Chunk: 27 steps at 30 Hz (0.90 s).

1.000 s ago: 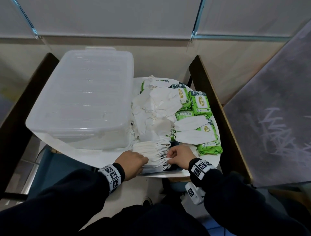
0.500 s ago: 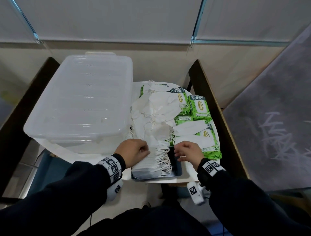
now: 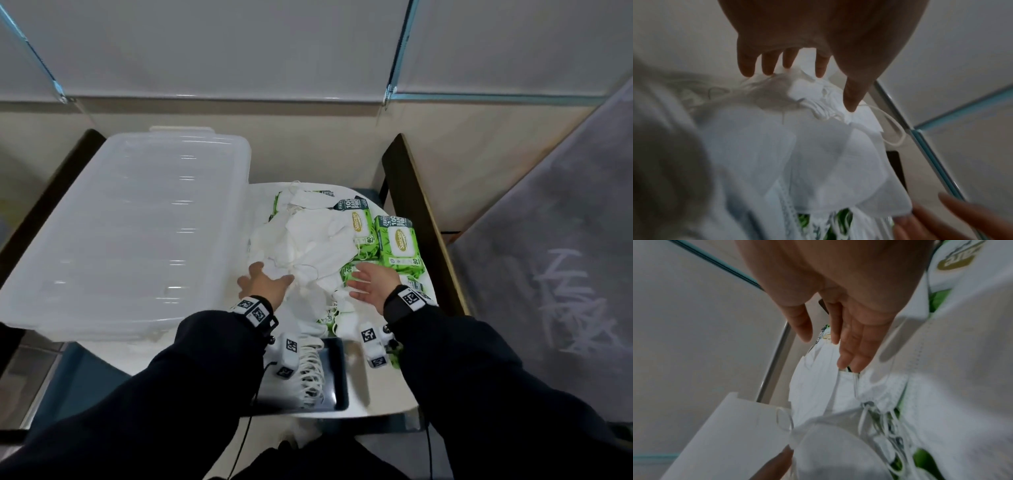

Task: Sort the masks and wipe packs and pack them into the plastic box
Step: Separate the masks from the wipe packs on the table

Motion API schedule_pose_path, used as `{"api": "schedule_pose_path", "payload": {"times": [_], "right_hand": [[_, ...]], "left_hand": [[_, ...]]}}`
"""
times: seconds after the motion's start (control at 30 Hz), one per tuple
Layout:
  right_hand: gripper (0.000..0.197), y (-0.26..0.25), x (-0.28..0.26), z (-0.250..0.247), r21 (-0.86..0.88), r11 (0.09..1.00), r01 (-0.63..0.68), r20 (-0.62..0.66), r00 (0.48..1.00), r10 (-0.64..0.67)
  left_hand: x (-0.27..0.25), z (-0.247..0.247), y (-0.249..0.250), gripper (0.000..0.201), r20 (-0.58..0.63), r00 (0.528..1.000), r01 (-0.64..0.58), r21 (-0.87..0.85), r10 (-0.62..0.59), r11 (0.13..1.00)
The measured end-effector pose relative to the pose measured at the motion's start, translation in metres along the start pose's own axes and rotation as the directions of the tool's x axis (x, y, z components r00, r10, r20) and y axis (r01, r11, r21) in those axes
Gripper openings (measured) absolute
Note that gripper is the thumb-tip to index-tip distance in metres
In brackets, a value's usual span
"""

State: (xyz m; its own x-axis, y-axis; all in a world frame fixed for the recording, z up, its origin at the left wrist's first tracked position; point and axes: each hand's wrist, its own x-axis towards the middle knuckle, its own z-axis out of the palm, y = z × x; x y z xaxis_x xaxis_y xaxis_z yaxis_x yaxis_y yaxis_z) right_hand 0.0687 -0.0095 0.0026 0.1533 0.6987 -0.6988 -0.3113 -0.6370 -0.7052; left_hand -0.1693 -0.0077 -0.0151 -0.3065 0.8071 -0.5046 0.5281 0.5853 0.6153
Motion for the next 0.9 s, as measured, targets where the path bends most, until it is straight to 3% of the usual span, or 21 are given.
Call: {"api": "schedule_pose_path", "payload": {"times": [0.1,0.2,0.37,0.6,0.73,0.9], "right_hand": [[0.017,-0.012,0.018,0.006,-0.045,0.998,-0.038,0.001,0.999,0.038],[0.021,-0.019,0.037,0.011,-0.027,0.996,-0.079,0.060,0.995,0.081],[0.030,-0.018,0.064,0.018,-0.067,0.986,-0.152,0.031,0.988,0.154],[0.026,-0.029,0.069,0.001,-0.102,0.986,-0.133,0.041,0.990,0.138],[0.020,-0.036,0.055,-0.025,-0.162,0.984,-0.068,0.092,0.992,0.084],[0.034,-0.022,0.045,-0.051,-0.229,0.958,-0.174,0.141,0.968,0.209]], "left_hand": [[0.010,0.007,0.001,0.083,0.024,0.999,0.046,-0.033,-0.045,0.998],[0.014,0.014,0.008,0.067,-0.025,0.998,-0.059,0.022,0.060,0.998],[0.009,0.025,0.033,0.050,0.049,0.977,-0.214,0.172,0.209,0.962],[0.005,0.021,0.067,0.036,0.101,0.934,-0.355,0.130,0.344,0.926],[-0.001,-0.001,0.084,0.046,0.030,0.931,-0.363,0.159,0.363,0.918],[0.000,-0.028,0.102,0.061,-0.144,0.929,-0.336,0.062,0.341,0.940]]}}
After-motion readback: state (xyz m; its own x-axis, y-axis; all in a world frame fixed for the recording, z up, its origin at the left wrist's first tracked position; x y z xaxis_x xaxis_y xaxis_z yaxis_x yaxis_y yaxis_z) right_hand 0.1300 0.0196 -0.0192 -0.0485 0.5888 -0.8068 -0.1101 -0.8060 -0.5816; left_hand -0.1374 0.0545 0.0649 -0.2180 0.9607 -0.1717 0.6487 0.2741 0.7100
